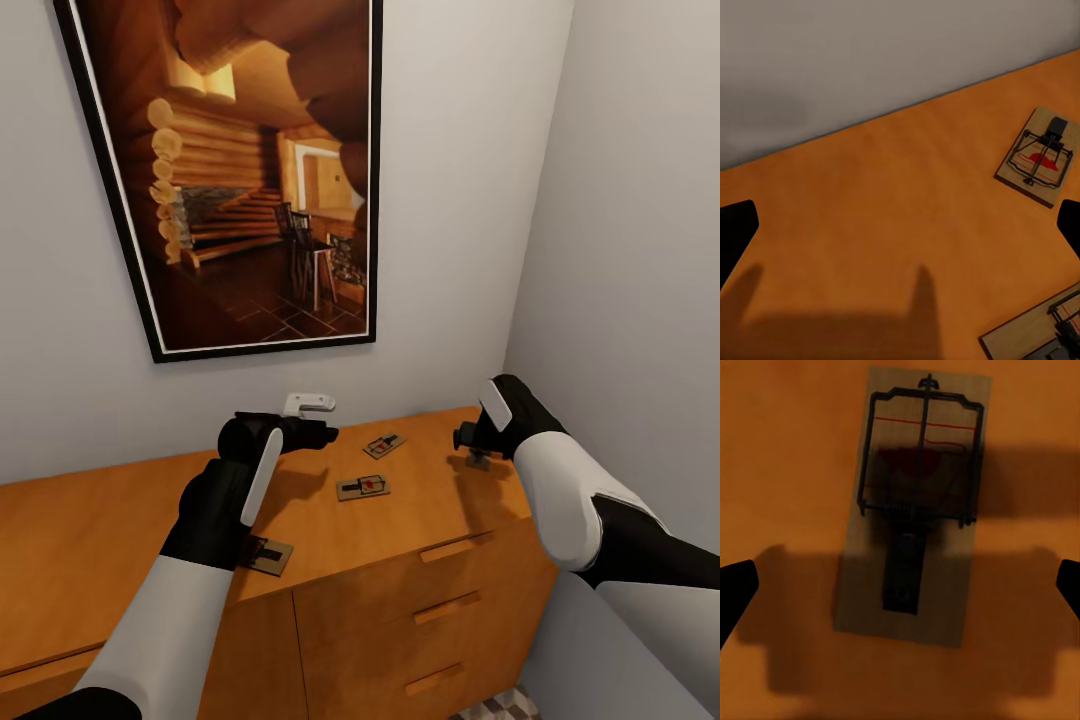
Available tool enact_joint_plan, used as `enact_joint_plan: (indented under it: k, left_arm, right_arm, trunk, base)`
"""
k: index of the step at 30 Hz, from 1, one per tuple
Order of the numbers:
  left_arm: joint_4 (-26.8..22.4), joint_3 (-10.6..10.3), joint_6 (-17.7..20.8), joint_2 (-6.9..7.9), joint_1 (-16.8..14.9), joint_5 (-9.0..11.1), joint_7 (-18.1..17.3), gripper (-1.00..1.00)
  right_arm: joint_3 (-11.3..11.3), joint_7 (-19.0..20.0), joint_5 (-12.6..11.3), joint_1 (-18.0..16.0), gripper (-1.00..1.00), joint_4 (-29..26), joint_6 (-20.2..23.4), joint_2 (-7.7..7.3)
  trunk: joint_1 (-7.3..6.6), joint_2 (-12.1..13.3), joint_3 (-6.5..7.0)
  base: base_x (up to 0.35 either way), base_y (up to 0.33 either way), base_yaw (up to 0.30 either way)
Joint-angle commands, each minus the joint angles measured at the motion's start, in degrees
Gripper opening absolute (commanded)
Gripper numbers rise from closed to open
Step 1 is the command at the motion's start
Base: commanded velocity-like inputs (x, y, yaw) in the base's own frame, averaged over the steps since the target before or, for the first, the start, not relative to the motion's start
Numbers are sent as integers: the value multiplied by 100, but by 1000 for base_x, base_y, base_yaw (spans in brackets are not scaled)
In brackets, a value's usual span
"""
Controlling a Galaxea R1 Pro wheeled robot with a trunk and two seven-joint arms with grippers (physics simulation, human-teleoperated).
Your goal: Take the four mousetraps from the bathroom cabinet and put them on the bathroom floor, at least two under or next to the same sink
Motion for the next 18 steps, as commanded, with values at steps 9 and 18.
enact_joint_plan:
  k: [9,18]
  left_arm:
    - [-5,2,24,-1,-4,25,9,100]
    - [-8,2,24,-1,-4,25,9,100]
  right_arm:
    - [-137,153,-41,-4,100,41,10,-142]
    - [-211,447,-35,-6,100,53,10,-371]
  trunk:
    - [0,-4,-7]
    - [0,-4,-7]
  base:
    - [0,0,0]
    - [0,0,0]
